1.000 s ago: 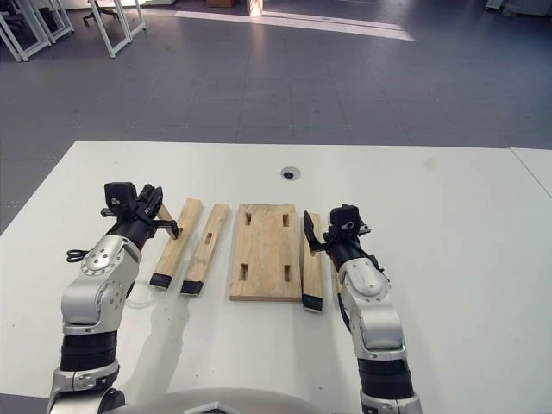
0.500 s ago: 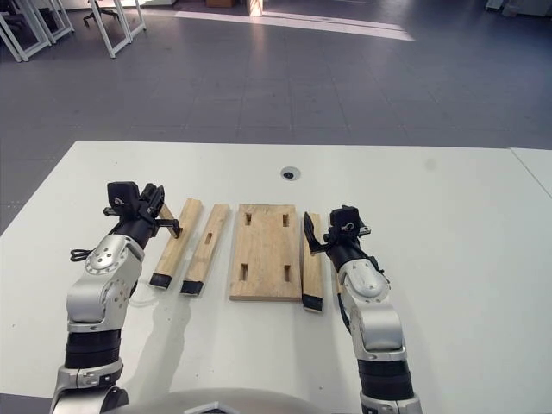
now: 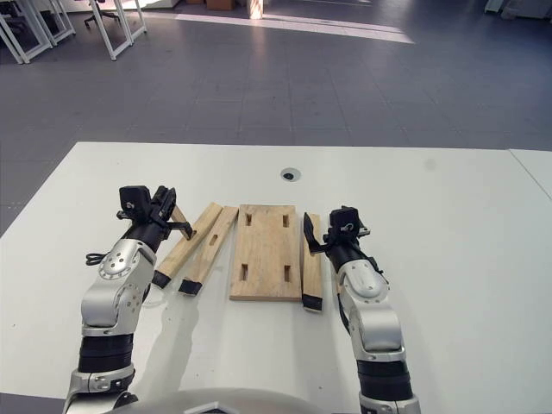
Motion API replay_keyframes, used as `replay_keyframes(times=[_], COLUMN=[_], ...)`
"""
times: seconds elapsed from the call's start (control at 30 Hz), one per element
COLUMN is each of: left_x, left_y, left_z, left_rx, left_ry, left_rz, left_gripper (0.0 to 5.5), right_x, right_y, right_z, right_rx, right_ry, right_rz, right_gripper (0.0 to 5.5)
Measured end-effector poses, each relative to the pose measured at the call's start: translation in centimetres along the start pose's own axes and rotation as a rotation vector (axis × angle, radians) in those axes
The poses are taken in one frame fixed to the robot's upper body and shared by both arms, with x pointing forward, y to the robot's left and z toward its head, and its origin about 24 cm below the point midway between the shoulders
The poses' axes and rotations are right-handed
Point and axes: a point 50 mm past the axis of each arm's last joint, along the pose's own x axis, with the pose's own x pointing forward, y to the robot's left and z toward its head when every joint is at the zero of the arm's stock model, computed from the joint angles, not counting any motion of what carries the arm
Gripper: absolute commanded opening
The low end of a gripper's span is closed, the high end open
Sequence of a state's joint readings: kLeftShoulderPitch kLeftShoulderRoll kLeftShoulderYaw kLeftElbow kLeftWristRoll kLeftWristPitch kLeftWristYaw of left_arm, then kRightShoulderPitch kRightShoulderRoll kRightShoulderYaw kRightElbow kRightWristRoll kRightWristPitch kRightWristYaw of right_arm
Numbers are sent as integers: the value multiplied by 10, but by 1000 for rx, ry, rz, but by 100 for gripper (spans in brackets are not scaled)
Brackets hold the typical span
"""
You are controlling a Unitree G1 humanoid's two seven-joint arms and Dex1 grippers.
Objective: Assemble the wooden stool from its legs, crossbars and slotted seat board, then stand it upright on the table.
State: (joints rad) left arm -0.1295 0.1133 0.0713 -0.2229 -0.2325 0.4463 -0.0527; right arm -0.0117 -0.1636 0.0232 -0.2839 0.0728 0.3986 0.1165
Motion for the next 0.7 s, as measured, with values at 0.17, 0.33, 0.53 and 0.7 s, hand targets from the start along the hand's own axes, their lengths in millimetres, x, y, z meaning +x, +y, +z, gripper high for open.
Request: replay_keyframes(times=[0.17,0.33,0.53,0.7], left_x=[0,0,1,1], left_y=[1,4,7,5], left_z=[1,3,9,11], left_rx=[2,22,39,18], left_ry=[7,14,26,24], left_rz=[2,-41,-134,-178], left_gripper=[43,43,43,43], right_x=[-1,-1,-1,-1], right_y=[0,0,1,1], right_z=[-1,-1,-1,-2], right_rx=[3,3,3,3], right_ry=[4,4,4,6], right_rz=[0,2,7,10], right_gripper=[441,441,441,441])
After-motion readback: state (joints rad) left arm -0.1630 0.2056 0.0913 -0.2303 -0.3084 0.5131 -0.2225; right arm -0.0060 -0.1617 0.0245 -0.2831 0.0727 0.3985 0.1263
